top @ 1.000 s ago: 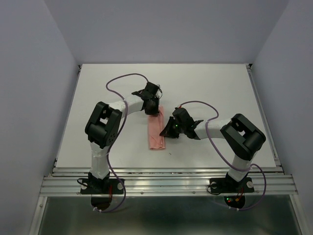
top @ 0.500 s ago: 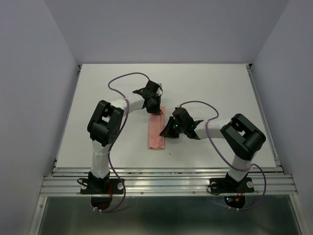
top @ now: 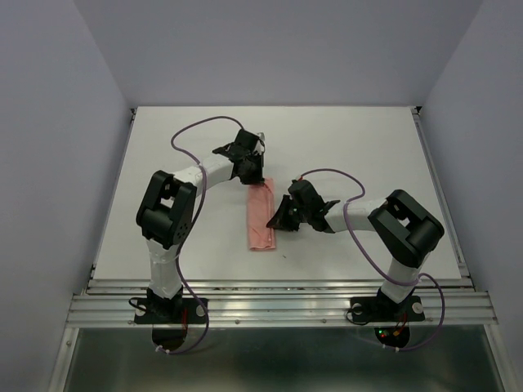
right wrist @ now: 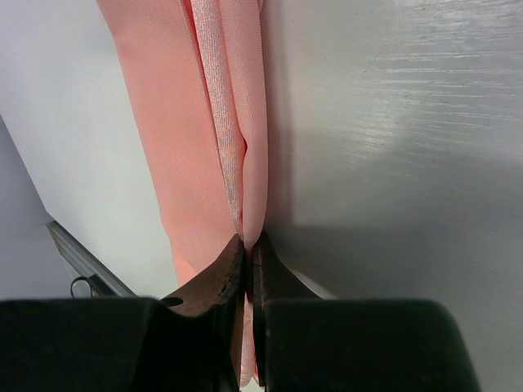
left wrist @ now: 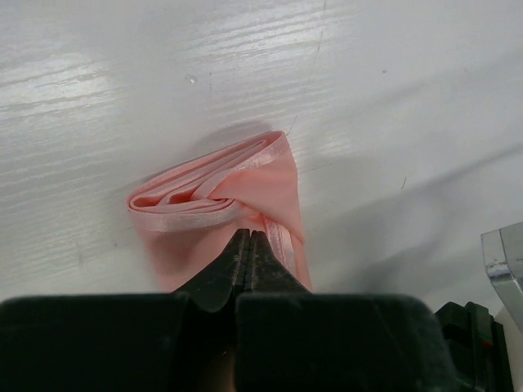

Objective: Fold the napkin into a case and place the utensils inside
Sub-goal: Smooth out the smaller rectangle-folded napkin at the center of the board.

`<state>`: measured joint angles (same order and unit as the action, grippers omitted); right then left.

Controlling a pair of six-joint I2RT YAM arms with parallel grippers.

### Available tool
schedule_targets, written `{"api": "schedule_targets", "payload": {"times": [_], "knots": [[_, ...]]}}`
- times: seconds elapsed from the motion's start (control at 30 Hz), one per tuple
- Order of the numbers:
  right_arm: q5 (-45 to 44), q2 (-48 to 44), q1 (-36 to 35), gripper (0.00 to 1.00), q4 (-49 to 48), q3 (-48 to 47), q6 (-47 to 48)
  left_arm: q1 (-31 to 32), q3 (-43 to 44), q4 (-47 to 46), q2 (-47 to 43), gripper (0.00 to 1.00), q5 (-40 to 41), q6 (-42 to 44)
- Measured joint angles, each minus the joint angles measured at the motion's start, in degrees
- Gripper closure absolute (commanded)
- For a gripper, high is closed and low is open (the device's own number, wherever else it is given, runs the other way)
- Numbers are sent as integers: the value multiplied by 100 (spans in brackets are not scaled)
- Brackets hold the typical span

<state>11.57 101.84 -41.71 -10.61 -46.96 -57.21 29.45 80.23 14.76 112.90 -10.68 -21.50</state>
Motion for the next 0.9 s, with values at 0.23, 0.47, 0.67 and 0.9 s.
{"api": "schedule_targets", "payload": {"times": [0.23,0.47,0.67,0.9], "knots": [[0,0,0,99,2,4,-2,-31,0,-33,-92,100,24,-2],[0,0,0,99,7,9,-2,-31,-39,-44,-90,100,37,-7],[0,0,0,99,7,9,-2,-31,-63,-42,-24,100,48,-42],[0,0,0,99,7,9,-2,-31,-68,-74,214,100,39,-61]]}}
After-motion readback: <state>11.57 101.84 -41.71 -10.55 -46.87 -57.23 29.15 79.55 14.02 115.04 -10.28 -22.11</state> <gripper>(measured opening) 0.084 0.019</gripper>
